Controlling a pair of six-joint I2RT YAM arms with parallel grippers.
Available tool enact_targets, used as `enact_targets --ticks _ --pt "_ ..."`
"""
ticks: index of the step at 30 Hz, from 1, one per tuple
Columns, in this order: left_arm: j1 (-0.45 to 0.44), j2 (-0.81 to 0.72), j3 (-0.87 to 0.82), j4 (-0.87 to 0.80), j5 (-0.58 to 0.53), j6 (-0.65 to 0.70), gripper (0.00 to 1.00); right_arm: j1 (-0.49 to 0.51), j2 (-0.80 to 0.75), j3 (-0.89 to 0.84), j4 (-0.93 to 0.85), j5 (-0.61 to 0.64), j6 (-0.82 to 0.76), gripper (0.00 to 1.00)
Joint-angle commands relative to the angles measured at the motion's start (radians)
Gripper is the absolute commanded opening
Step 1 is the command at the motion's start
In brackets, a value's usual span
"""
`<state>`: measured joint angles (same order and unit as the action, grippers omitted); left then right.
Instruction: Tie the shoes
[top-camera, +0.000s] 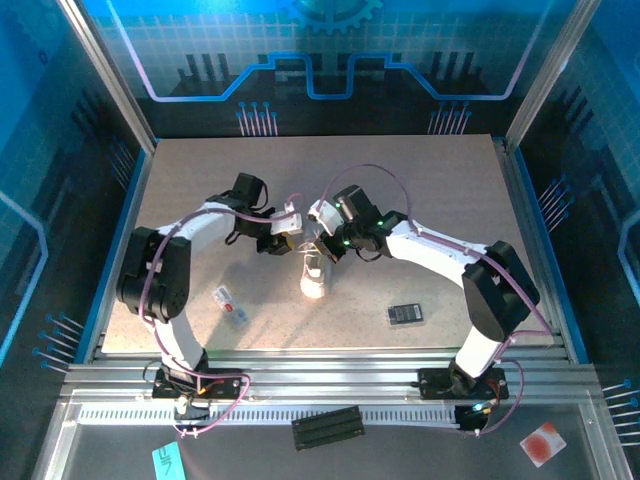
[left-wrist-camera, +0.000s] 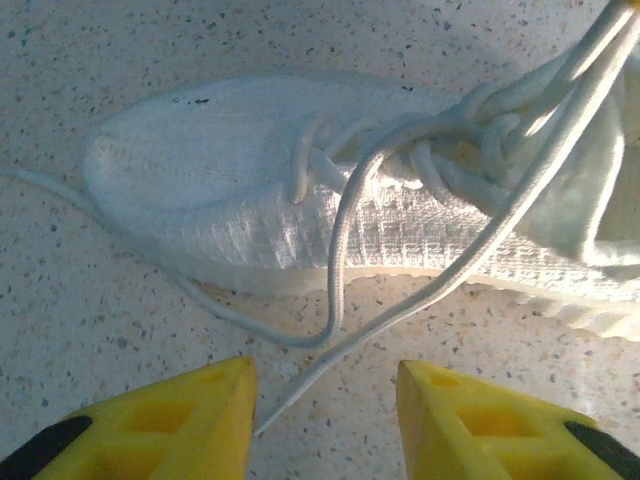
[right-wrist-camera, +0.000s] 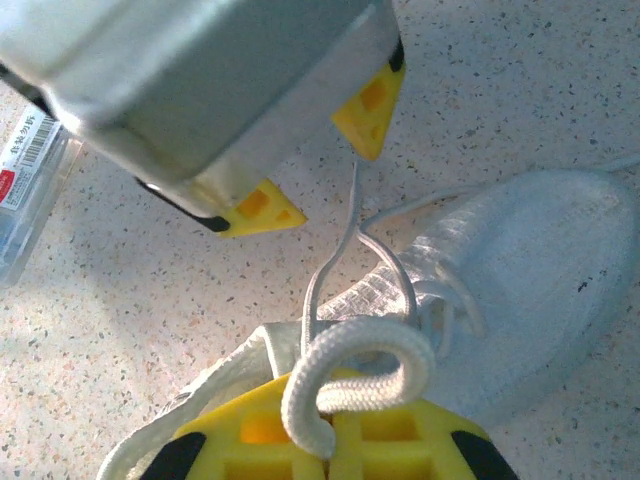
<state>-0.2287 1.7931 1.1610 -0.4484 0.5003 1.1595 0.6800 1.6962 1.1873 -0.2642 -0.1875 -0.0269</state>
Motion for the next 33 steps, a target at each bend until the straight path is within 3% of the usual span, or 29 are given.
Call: enact_targets --ticks 1,15,17,20,22,33 --pt "-0.018 0.032 0.046 -0.008 0.060 0.114 0.42 0.001 -0.049 -0.018 0.021 -0.008 0.008 0.00" --pt "-0.094 0.117 0.077 0.009 -0.002 0.122 0.41 -0.004 -0.064 -0.040 0.034 -0.009 0.007 0.00" --pt "-0.097 0.126 0.081 0.022 -0.018 0.108 0.38 -0.004 -0.066 -0.043 0.033 -0.008 0.008 0.00" --pt "-0.089 0.118 0.081 0.040 -0.053 0.058 0.22 -0.005 -0.074 -0.049 0.033 -0.003 0.006 0.00" --pt "-0.073 0.098 0.078 0.042 -0.066 0.019 0.17 -0.010 -0.082 -0.057 0.029 -0.002 0.005 0.00" --pt "-0.017 0.027 0.057 0.007 -0.148 -0.116 0.18 -0.028 -0.119 -0.102 0.053 -0.006 0.009 0.00"
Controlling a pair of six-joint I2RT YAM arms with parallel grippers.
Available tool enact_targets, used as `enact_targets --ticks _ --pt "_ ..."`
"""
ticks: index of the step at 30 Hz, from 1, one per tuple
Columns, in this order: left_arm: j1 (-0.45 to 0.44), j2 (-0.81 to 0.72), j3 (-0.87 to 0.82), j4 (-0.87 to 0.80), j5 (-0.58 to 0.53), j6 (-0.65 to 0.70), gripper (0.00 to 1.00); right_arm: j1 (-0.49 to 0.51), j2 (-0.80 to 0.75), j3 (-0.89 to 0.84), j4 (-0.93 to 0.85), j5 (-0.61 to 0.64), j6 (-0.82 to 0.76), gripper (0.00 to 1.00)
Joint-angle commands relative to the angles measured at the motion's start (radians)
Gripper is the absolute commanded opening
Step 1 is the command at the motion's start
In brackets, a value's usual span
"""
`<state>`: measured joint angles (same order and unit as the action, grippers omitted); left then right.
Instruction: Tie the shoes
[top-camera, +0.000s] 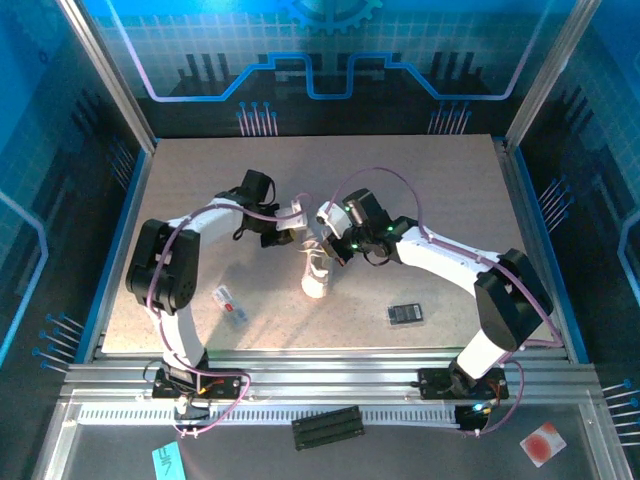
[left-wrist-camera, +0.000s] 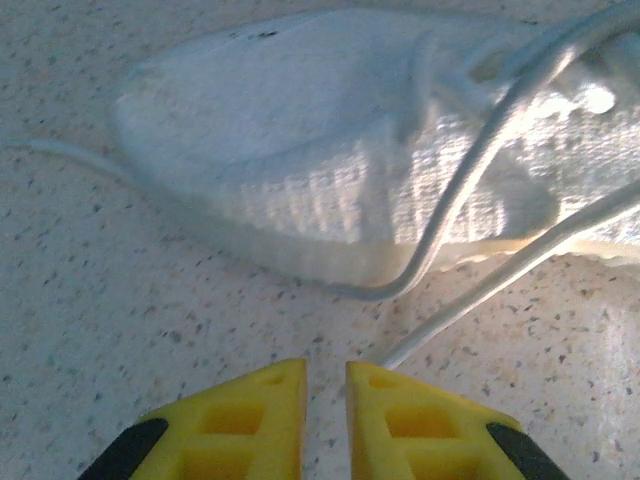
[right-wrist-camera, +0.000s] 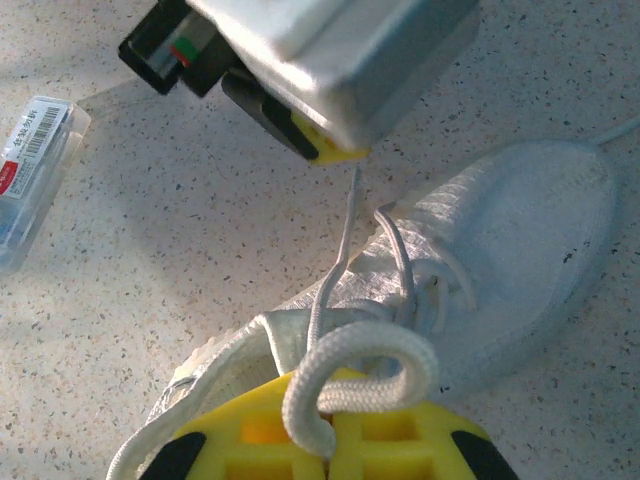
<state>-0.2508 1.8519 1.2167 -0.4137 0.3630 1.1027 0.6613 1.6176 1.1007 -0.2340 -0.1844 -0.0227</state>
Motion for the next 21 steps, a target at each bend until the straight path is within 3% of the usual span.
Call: enact_targets --ticks 1,4,7,21 --pt "0.005 -0.035 -0.002 -0.031 0.008 -0.058 0.19 -0.010 -0.045 -0.019 0.024 -0.008 0.004 0.00" --pt "0.004 -0.060 -0.058 0.014 0.076 -0.008 0.24 -0.010 -0.056 -0.024 0.023 -0.006 0.004 0.00" --pt "0.001 -0.090 -0.154 0.147 0.107 0.035 0.39 -0.009 -0.064 -0.031 0.019 -0.003 0.003 0.00" --pt "-0.068 0.011 -0.042 0.121 0.147 0.054 0.36 -0.011 -0.082 -0.041 0.016 0.007 0.013 0.00"
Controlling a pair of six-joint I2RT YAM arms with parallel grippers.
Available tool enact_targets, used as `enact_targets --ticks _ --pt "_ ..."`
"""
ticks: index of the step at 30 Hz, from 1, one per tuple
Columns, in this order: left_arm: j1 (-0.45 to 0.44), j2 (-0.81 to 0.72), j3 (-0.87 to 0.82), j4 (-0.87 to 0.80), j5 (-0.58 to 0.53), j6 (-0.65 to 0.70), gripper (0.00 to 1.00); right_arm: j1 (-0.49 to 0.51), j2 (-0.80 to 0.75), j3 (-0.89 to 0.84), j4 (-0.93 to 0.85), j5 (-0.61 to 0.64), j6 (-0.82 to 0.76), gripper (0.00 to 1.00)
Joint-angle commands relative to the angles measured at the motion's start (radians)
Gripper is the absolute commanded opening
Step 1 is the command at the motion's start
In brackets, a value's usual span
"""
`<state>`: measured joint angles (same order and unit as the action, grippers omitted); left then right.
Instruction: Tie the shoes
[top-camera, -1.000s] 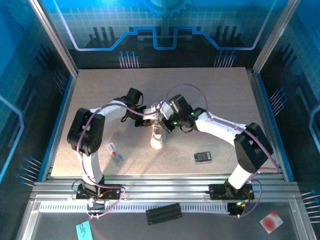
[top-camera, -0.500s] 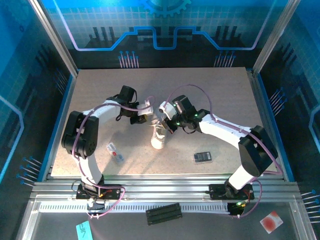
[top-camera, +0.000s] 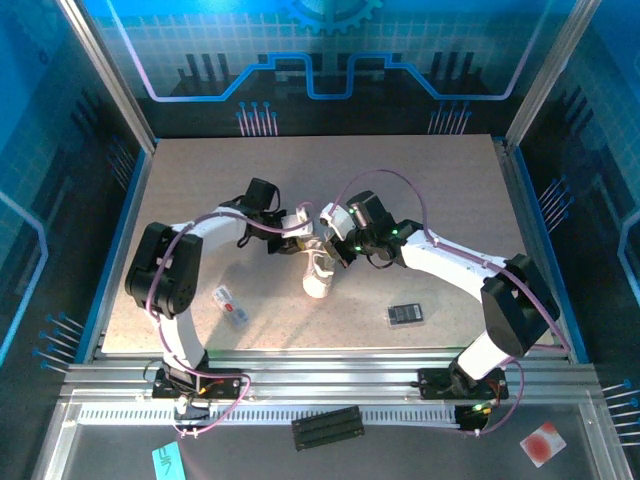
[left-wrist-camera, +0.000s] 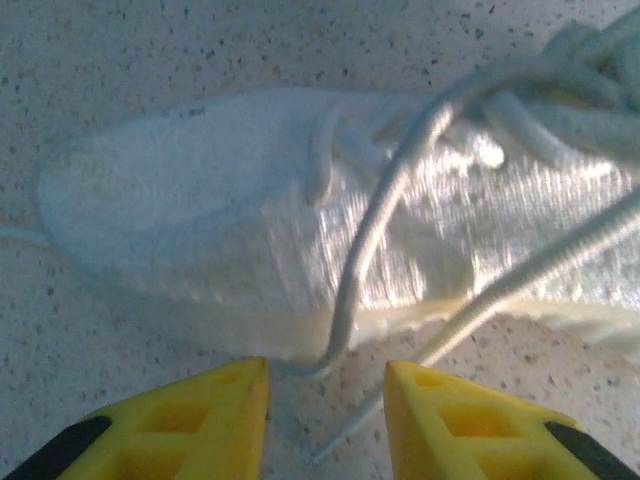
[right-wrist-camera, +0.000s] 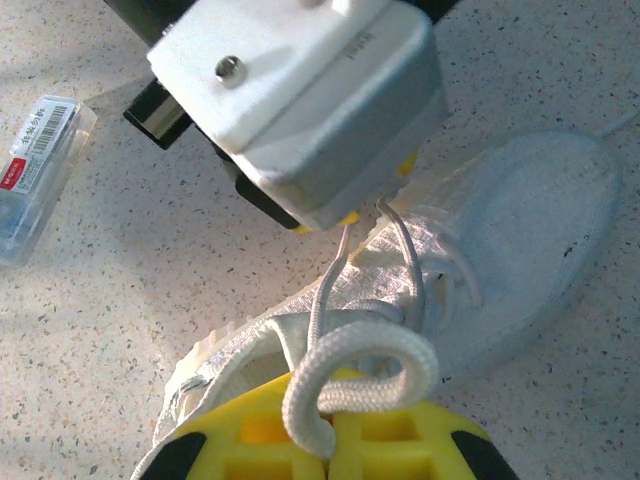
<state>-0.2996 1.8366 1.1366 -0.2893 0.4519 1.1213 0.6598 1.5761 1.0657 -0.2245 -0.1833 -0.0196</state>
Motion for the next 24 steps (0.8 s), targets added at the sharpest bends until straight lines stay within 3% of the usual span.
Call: enact_targets --ticks 1,7,9,12,16,24 --pt "-0.023 0.031 0.042 0.000 0.058 0.035 0.36 -0.009 -0.042 -0.007 0.006 0.007 0.010 0.00" --pt "-0.049 0.069 0.065 0.010 -0.003 0.028 0.36 -0.009 -0.052 -0.015 0.004 0.011 0.009 0.00" --pt "-0.046 0.070 0.062 0.026 -0.049 -0.012 0.31 -0.009 -0.055 -0.016 0.002 0.014 0.008 0.00" --pt "-0.027 0.060 0.061 0.031 -0.092 -0.091 0.21 -0.009 -0.064 -0.023 0.001 0.021 0.005 0.00" --pt "-0.003 0.021 0.047 0.030 -0.087 -0.149 0.00 -0.012 -0.074 -0.037 0.004 0.024 0.004 0.00" --pt "-0.003 -0.099 0.012 -0.048 -0.129 -0.162 0.00 -0.023 -0.072 -0.022 -0.006 0.021 -0.004 0.00"
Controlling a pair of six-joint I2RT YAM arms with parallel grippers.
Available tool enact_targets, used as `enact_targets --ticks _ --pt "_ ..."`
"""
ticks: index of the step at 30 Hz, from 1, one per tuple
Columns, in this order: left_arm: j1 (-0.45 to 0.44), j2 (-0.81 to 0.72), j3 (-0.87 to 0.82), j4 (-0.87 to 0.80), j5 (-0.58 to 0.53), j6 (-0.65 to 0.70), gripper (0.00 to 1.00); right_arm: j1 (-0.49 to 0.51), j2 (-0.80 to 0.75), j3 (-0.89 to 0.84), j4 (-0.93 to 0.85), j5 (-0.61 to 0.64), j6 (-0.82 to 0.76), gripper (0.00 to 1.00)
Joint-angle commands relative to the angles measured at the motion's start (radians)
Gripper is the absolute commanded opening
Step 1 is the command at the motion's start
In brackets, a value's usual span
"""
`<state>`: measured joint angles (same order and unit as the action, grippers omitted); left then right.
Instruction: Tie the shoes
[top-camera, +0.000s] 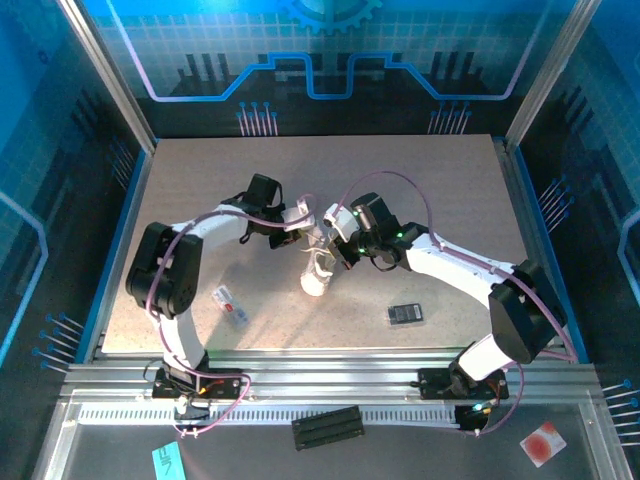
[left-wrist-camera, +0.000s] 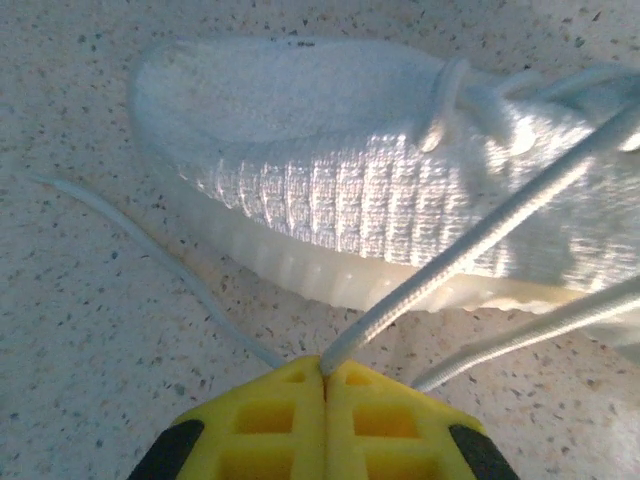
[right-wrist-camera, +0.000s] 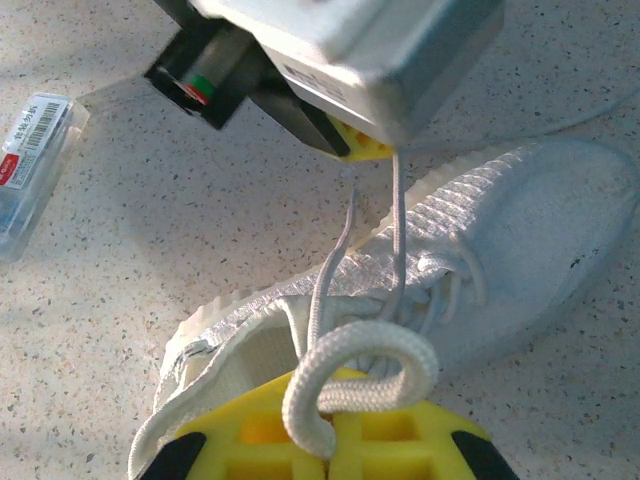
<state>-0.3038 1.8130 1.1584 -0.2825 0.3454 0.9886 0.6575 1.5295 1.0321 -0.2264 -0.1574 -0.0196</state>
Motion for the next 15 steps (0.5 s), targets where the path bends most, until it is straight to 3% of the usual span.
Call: enact_targets --ticks 1,6,10,15 --pt "0.002 -0.093 -0.001 -0.089 -0.033 -0.047 0.00 -0.021 -0.018 0.021 -0.010 -0.008 -0.004 0.00" --pt "-0.003 -0.128 0.131 -0.382 -0.043 -0.143 0.00 -0.022 0.021 0.053 -0.006 -0.035 0.006 0.00" --pt "-0.024 -0.087 0.348 -0.718 -0.028 -0.257 0.00 -0.022 0.052 0.079 -0.010 -0.043 0.016 0.00" --pt "-0.046 0.019 0.589 -1.015 0.108 -0.406 0.00 -0.021 0.077 0.091 0.022 -0.046 0.035 0.00"
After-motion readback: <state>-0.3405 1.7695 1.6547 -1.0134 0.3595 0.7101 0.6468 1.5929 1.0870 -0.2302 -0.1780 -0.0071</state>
